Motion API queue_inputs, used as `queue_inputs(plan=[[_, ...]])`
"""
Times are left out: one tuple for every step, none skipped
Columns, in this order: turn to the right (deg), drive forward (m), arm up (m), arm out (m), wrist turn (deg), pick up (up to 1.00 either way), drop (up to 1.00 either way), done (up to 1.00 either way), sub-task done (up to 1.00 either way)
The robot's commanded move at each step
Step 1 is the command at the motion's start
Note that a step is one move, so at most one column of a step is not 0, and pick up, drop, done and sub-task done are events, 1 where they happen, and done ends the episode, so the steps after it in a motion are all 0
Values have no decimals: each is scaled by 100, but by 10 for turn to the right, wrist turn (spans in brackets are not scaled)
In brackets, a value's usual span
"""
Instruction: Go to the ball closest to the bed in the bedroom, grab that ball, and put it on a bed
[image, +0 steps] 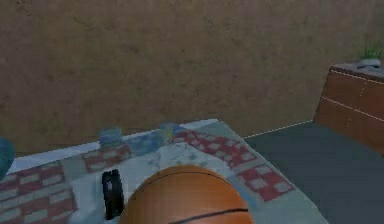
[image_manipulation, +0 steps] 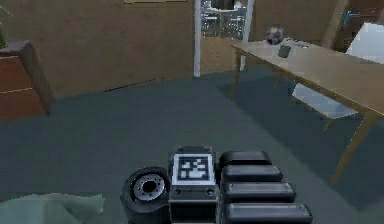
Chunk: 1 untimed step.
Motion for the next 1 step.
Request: queue_inputs(plan=[[-420, 0, 0, 0, 0, 0, 0, 0, 0]])
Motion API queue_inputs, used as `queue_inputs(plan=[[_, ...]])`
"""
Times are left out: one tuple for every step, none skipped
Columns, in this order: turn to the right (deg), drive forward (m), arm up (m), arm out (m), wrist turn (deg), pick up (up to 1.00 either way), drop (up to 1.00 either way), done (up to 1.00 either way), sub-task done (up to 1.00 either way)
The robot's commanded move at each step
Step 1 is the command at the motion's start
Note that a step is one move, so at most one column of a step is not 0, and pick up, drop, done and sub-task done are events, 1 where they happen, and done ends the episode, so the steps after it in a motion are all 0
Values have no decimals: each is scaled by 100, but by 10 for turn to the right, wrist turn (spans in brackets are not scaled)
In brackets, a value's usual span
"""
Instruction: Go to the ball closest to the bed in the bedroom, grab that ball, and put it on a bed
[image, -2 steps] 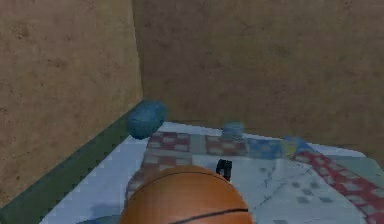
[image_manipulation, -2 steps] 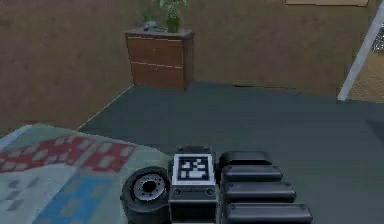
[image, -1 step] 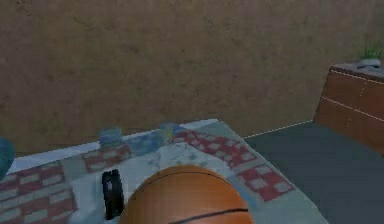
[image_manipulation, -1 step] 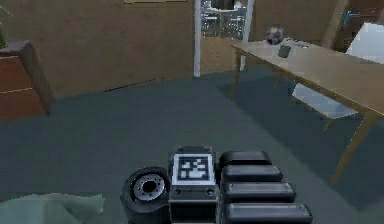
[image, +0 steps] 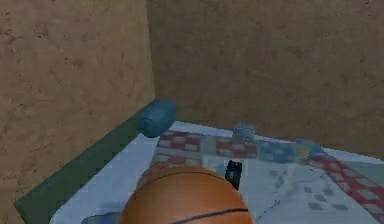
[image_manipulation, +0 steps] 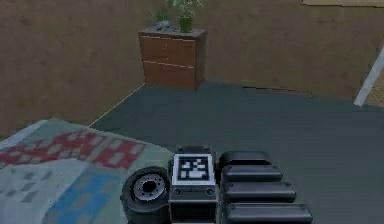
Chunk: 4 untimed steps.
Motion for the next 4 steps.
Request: queue_inputs(plan=[[330, 0, 0, 0, 0, 0, 0, 0, 0], [450, 0, 0, 0, 0, 0, 0, 0, 0], [360, 0, 0, 0, 0, 0, 0, 0, 0], [0, 10, 0, 0, 0, 0, 0, 0, 0]])
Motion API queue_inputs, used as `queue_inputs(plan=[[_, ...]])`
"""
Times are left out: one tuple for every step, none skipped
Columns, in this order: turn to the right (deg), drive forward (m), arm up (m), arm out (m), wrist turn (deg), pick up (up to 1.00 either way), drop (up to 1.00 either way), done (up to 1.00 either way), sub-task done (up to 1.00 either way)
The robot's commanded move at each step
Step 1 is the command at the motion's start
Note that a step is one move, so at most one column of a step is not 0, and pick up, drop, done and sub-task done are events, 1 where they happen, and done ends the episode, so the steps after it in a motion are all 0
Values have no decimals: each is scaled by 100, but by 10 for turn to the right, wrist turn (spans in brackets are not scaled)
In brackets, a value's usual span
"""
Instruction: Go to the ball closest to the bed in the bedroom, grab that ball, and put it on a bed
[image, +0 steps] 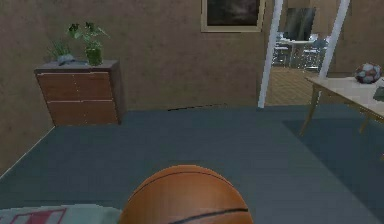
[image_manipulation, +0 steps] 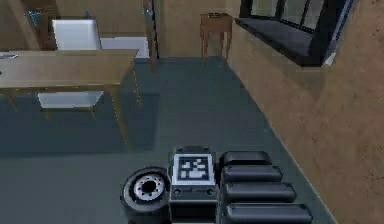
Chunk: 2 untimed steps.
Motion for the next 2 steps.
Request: queue_inputs(plan=[[450, 0, 0, 0, 0, 0, 0, 0, 0], [450, 0, 0, 0, 0, 0, 0, 0, 0]])
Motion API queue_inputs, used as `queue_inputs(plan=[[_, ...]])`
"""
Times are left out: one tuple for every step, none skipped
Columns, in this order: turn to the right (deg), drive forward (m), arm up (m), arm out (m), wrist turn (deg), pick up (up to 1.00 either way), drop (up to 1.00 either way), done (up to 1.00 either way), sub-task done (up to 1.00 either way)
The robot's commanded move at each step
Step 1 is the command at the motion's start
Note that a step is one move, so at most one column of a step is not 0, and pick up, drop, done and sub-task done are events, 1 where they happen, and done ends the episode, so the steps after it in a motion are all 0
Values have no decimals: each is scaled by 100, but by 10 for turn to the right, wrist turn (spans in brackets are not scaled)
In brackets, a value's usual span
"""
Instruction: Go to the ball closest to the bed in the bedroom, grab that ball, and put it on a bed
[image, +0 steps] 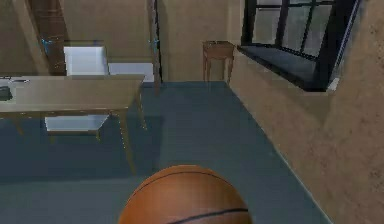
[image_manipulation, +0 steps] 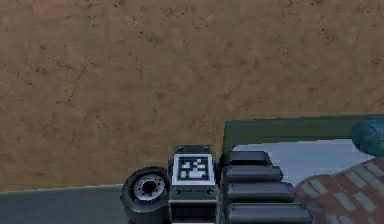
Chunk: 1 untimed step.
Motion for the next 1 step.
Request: queue_inputs(plan=[[450, 0, 0, 0, 0, 0, 0, 0, 0]])
